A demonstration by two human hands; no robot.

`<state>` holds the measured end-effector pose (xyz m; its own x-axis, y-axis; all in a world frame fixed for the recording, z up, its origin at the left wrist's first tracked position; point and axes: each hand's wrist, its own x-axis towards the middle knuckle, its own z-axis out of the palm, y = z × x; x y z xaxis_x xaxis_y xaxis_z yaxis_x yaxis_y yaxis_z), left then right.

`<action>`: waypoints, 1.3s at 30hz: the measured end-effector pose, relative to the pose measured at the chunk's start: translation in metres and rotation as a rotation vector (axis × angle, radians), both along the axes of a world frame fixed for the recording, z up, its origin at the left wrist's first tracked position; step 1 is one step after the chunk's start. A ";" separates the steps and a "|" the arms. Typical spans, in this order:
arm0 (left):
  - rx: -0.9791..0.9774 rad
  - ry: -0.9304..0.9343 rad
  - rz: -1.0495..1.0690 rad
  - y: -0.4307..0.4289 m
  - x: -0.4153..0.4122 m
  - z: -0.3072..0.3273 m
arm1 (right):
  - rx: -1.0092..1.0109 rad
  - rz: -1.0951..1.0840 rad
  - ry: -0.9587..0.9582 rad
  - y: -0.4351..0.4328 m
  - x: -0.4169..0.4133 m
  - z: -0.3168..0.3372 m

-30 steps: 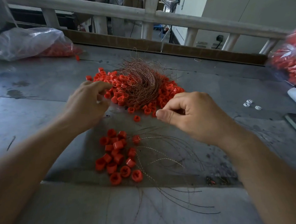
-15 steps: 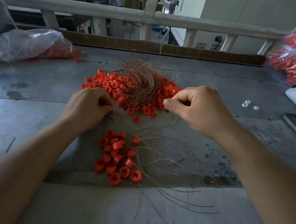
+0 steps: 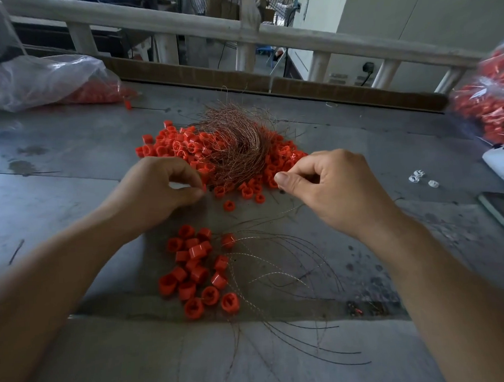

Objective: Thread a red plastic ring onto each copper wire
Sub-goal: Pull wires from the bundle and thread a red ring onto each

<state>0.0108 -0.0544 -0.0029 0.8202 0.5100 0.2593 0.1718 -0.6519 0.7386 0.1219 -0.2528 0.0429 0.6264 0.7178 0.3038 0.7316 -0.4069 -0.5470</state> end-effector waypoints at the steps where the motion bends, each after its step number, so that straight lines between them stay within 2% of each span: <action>1: 0.028 -0.010 0.002 -0.001 0.001 0.000 | -0.004 0.000 0.001 0.000 0.000 0.000; 11: 0.106 -0.233 0.192 -0.019 -0.012 0.023 | -0.044 0.003 -0.016 0.003 0.000 -0.004; 19: 0.111 -0.438 0.203 -0.014 -0.018 0.027 | -0.058 -0.008 -0.030 0.004 0.000 -0.009; 22: 0.098 -0.534 0.111 -0.014 -0.023 0.030 | -0.015 -0.003 -0.069 0.005 0.000 -0.011; 25: 0.270 -0.507 -0.048 -0.030 -0.023 0.030 | 0.155 0.041 -0.087 0.009 -0.003 -0.012; 28: 0.412 -0.443 -0.199 -0.043 -0.021 0.028 | 0.239 0.203 -0.085 0.009 -0.010 -0.013; 31: 0.432 -0.419 -0.279 -0.046 -0.021 0.024 | 0.242 0.321 -0.162 0.012 -0.016 -0.014; 37: 0.376 -0.415 -0.326 -0.043 -0.022 0.023 | 0.282 0.287 -0.212 0.012 -0.012 -0.013; 39: 0.373 -0.417 -0.317 -0.042 -0.021 0.022 | 0.354 0.261 -0.220 0.010 -0.009 -0.011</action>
<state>-0.0102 -0.0963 0.0196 0.7084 0.0733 0.7020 -0.3240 -0.8499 0.4156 0.1126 -0.2426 0.0322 0.3333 0.6707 0.6626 0.8980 -0.0116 -0.4399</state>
